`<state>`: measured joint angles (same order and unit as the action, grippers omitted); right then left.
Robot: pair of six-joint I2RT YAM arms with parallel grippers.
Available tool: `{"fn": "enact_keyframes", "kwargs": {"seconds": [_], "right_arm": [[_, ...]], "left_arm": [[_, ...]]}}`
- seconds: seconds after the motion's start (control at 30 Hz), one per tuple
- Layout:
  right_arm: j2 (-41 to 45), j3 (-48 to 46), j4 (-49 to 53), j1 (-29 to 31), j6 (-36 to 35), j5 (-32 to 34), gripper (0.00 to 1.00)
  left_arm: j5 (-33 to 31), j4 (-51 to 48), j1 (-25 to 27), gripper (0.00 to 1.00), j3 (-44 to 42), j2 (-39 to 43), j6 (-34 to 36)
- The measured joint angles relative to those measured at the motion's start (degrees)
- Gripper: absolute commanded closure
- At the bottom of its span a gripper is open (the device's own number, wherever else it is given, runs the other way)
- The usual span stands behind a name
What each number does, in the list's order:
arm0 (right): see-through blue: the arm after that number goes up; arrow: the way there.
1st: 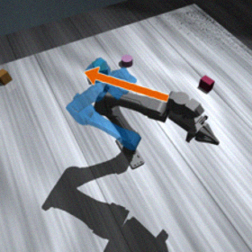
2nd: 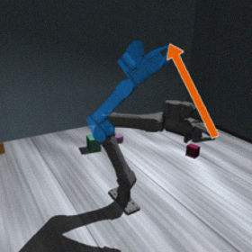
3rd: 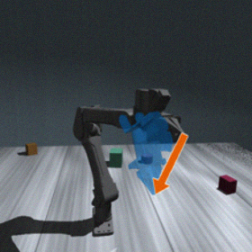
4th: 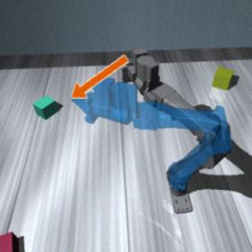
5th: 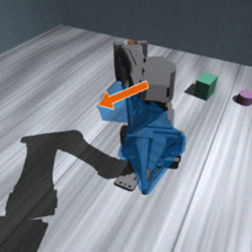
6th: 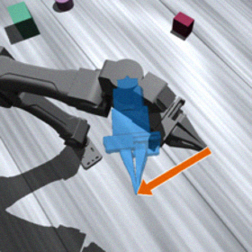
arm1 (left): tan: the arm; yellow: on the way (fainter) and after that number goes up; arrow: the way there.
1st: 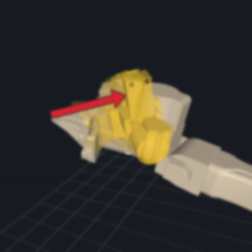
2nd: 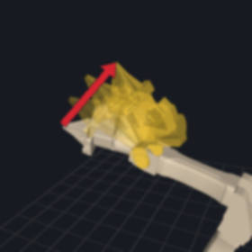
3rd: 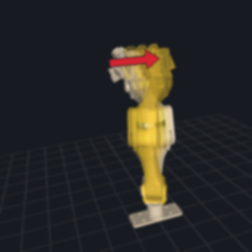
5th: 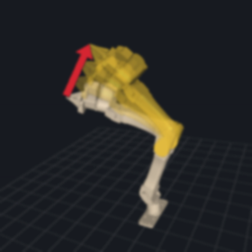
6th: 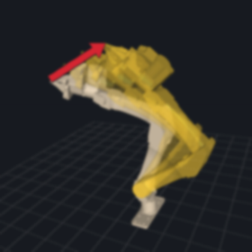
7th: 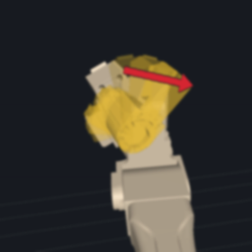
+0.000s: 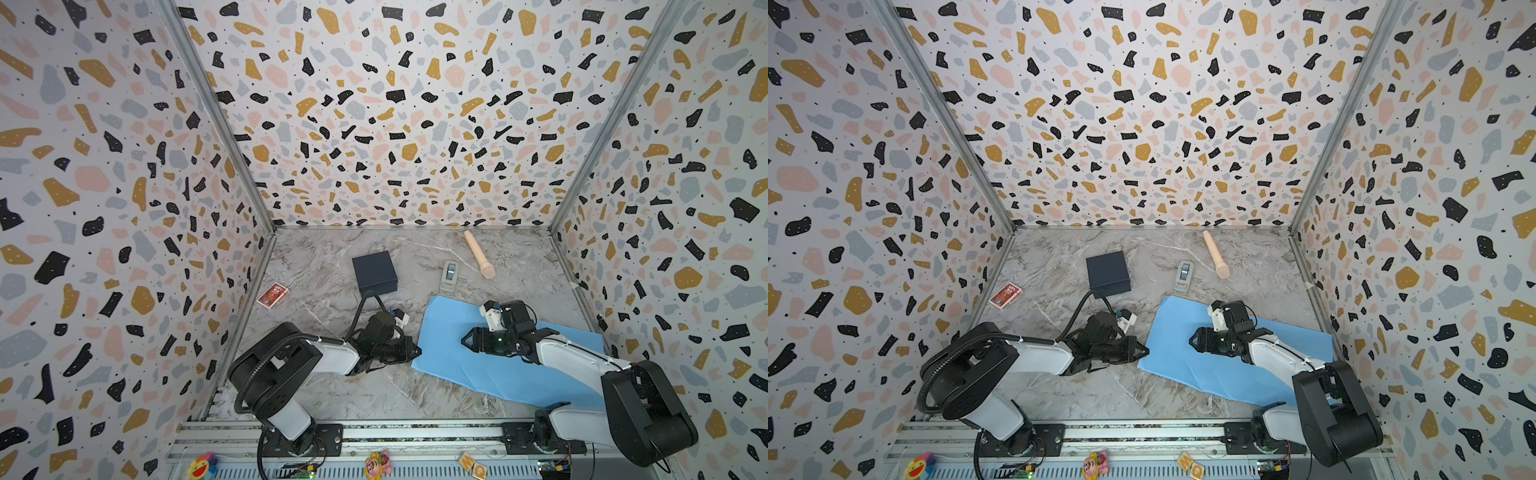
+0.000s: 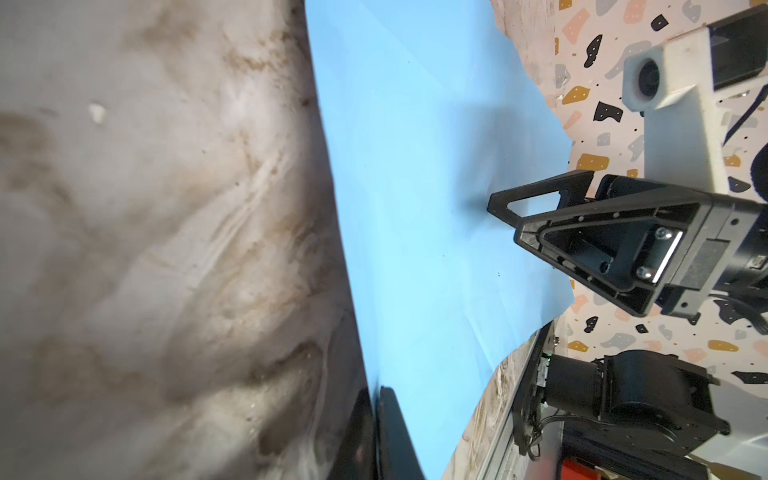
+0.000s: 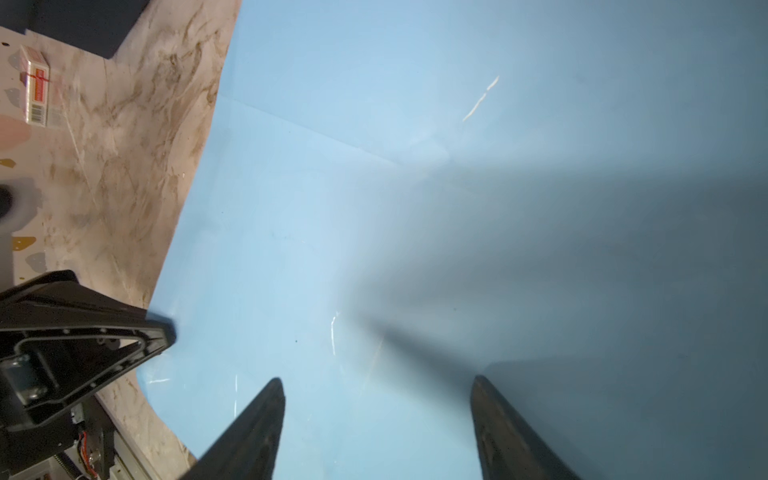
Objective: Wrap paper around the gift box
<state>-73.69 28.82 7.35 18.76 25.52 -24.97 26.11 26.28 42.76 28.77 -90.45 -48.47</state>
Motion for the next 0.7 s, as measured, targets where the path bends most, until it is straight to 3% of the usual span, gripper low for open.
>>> {"fn": "enact_keyframes", "kwargs": {"seconds": [0.3, 0.6, 0.7], "right_arm": [[0.2, 6.7, 2.2, 0.1, -0.7, -2.9, 0.29], [-6.8, 11.8, 0.7, 5.2, 0.0, -5.4, 0.30], [-8.6, 12.0, 0.0, 6.4, 0.1, -5.6, 0.30]], "left_arm": [[-4.3, -9.2, -6.5, 1.00, -12.9, 21.8, 0.4], [-10.5, -28.9, -13.5, 1.00, -22.9, 54.6, -7.7], [-11.5, -32.9, -14.7, 1.00, -23.2, 58.2, -8.8]]}}
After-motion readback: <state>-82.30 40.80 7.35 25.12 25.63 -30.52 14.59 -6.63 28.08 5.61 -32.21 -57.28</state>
